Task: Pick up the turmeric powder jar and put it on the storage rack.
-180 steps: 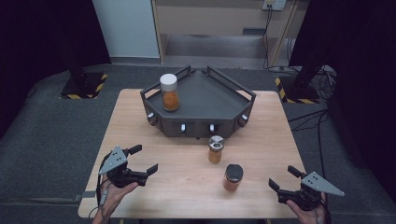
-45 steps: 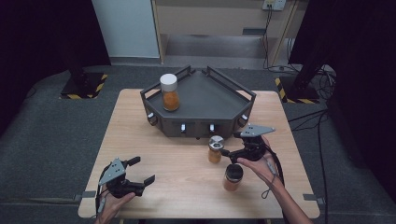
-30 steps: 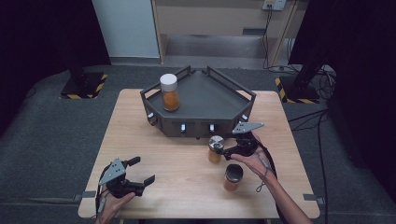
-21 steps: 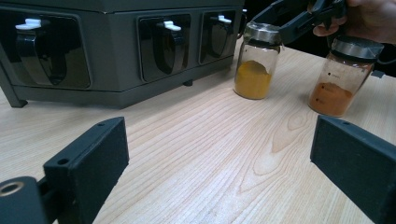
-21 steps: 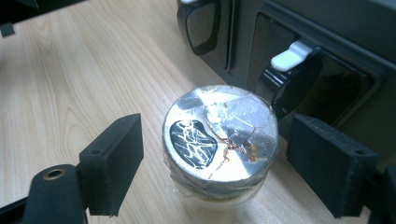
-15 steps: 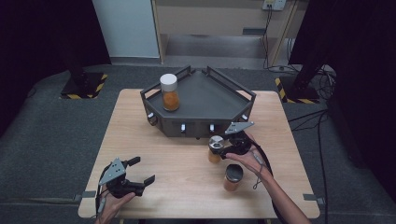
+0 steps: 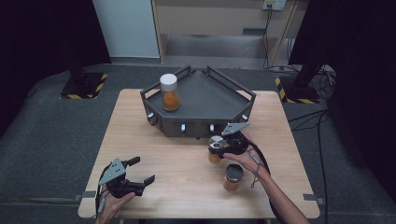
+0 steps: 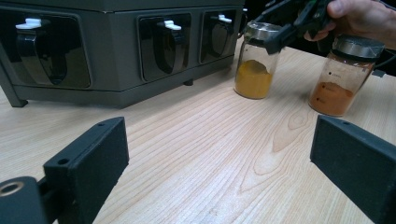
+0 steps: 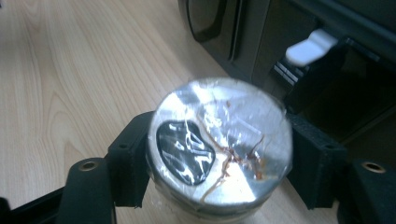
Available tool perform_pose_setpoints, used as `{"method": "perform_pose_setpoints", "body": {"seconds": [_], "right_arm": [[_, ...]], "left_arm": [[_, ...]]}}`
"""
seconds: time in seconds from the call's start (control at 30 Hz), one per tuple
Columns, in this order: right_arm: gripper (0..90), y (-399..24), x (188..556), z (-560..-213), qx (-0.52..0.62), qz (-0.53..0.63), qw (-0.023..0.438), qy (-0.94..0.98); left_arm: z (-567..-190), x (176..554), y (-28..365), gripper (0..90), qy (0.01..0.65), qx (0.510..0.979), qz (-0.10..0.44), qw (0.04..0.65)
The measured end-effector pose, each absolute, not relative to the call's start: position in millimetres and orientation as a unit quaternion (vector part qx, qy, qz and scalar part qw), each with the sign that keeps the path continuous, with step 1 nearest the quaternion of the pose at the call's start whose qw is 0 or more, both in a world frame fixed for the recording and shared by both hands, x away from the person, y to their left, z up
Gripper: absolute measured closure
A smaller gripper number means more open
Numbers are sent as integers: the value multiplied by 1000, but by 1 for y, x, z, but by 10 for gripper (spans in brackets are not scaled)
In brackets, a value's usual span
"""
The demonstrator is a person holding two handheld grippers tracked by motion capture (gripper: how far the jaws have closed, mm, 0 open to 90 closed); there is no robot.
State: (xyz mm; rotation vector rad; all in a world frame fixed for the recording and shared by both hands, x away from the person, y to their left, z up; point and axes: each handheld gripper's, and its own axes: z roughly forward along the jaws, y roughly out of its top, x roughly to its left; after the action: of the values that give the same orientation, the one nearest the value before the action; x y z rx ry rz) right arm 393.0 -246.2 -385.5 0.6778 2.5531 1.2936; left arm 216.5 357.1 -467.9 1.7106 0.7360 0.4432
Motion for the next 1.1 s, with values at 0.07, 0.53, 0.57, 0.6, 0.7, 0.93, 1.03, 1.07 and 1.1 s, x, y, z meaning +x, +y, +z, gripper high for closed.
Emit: {"method": "perform_pose_setpoints", "body": {"seconds": [0.07, 0.53, 0.57, 0.6, 0.7, 0.93, 1.03, 1.07, 1.1], "right_arm": [[345, -246, 392, -383, 228, 436, 105, 864], [348, -246, 390, -374, 234, 431, 113, 864], [348, -246, 389, -372, 233, 431, 114, 864], [347, -246, 389, -370, 232, 432, 113, 864], [348, -246, 388, -361, 227, 434, 115, 864], [348, -243, 386, -334, 214, 437, 122, 865], [347, -241, 389, -320, 213, 439, 117, 865], [348, -240, 389, -315, 215, 439, 118, 865], [348, -238, 389, -310, 214, 438, 119, 865]], "left_arm": [[-468, 217, 357, 34, 315, 731, 189, 576], [-468, 217, 357, 34, 314, 730, 189, 576], [-468, 217, 357, 35, 314, 730, 189, 576], [-468, 217, 357, 35, 315, 730, 189, 576], [-468, 217, 357, 35, 315, 730, 189, 576], [-468, 217, 357, 35, 315, 730, 189, 576], [-468, 217, 357, 34, 316, 730, 188, 576], [-468, 217, 357, 34, 315, 730, 189, 576], [-468, 217, 357, 35, 315, 731, 189, 576]]}}
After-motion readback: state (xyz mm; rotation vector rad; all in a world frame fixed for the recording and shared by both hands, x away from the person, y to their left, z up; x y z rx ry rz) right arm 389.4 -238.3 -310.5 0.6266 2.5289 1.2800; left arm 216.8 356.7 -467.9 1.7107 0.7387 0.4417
